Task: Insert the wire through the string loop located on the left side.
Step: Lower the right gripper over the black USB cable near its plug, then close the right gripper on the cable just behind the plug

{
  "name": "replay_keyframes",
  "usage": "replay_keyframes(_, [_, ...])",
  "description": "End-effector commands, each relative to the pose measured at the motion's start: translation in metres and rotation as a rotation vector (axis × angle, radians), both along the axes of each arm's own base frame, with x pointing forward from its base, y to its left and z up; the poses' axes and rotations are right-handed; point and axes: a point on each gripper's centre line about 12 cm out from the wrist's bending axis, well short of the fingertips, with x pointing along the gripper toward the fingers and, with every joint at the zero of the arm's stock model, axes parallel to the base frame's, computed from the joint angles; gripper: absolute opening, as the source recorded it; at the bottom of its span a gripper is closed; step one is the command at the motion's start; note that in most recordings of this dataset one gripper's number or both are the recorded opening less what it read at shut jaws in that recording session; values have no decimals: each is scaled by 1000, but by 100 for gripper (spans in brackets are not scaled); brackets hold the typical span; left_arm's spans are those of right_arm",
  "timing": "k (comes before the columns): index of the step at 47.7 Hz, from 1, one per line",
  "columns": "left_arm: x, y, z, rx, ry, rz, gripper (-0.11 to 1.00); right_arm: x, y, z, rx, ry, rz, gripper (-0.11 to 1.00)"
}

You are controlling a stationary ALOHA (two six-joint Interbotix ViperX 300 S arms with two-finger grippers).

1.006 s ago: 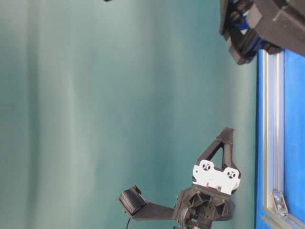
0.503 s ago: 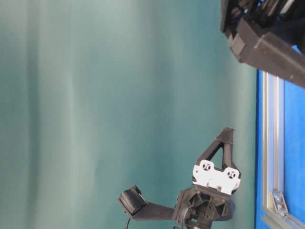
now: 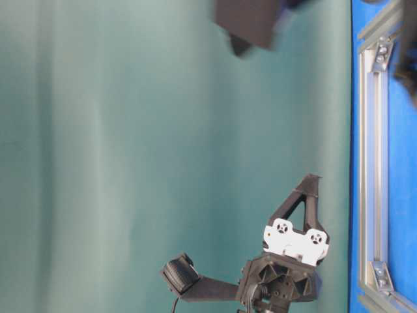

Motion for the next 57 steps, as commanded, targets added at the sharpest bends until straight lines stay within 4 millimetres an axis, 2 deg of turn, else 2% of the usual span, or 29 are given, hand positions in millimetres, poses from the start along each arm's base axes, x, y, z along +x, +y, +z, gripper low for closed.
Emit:
replay_keyframes(1, [2,0,14,14,-45,-3,0,8,3,8,20,-34,-6,88])
replay_keyframes(19, [2,-3,14,14,-44,-9,0,10,0,0,19,-15,-24,87])
replay_keyframes(28, [3,-4,14,14,-44,-12,0,11,-2,-2,24,-8,-36,78])
replay_keyframes(34, [3,-3,14,14,-44,-11,0,10,-2,-3,20,0,-37,64])
replay_keyframes(38, [3,-3,14,14,-44,-11,0,9,-4,-5,9,19,-36,43])
replay_keyframes(41, [3,-3,14,14,-44,-11,0,9,-5,-6,8,20,-39,23])
replay_keyframes(44, [3,-4,14,14,-45,-12,0,10,-5,-5,9,17,-38,8])
replay_keyframes(46, [3,-3,14,14,-45,-11,0,10,-5,-4,10,14,-38,2])
replay_keyframes(57, [3,-3,14,14,-45,-11,0,11,-4,-3,12,7,-38,0])
